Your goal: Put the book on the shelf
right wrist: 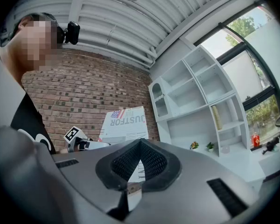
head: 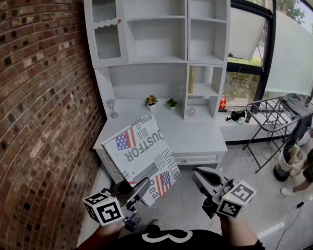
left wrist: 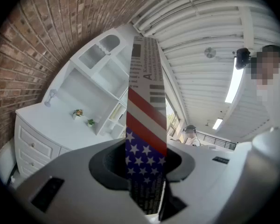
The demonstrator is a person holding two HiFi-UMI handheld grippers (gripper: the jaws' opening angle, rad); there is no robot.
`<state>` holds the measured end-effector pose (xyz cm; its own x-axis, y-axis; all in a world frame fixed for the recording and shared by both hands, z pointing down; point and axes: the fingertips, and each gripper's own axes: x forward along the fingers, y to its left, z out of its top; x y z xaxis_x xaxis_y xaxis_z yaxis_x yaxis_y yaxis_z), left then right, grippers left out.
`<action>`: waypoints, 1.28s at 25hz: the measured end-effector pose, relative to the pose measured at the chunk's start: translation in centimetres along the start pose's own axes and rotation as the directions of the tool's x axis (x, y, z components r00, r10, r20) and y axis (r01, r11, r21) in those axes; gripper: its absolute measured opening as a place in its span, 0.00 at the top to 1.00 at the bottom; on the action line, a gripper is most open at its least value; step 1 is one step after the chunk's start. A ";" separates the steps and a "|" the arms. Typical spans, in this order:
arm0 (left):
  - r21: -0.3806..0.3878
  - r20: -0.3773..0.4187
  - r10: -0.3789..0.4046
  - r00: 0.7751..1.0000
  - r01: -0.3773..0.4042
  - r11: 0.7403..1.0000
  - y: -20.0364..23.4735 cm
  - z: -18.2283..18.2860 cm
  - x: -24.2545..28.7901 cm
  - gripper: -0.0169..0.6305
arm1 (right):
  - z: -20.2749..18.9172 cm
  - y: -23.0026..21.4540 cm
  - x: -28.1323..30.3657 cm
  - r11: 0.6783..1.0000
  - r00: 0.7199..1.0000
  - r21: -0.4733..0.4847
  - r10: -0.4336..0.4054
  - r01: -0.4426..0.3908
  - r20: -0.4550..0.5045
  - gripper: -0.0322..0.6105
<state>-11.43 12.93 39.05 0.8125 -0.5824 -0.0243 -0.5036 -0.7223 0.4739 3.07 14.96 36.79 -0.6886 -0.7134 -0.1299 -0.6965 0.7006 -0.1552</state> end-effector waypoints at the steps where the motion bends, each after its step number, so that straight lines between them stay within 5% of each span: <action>1: 0.001 -0.001 0.001 1.000 -0.001 1.000 0.0 -0.1 -0.1 0.74 | 0.0 0.1 -0.2 1.000 1.000 -0.002 -0.003 0.003 0.000 0.94; 16: -0.015 -0.002 -0.015 1.000 0.015 1.000 -0.6 -1.3 0.4 0.74 | -1.3 -0.9 -1.9 0.997 0.998 0.048 -0.060 0.061 -0.020 0.93; 32: -0.054 -0.020 -0.026 0.999 0.025 0.998 4.4 -0.6 5.1 0.74 | -2.7 -6.6 1.5 0.992 0.994 0.082 -0.094 0.099 -0.062 0.93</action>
<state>-9.30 6.99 41.56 0.8309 -0.5562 -0.0191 -0.4668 -0.7153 0.5200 6.09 9.28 40.29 -0.6314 -0.7736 -0.0540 -0.7422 0.6231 -0.2468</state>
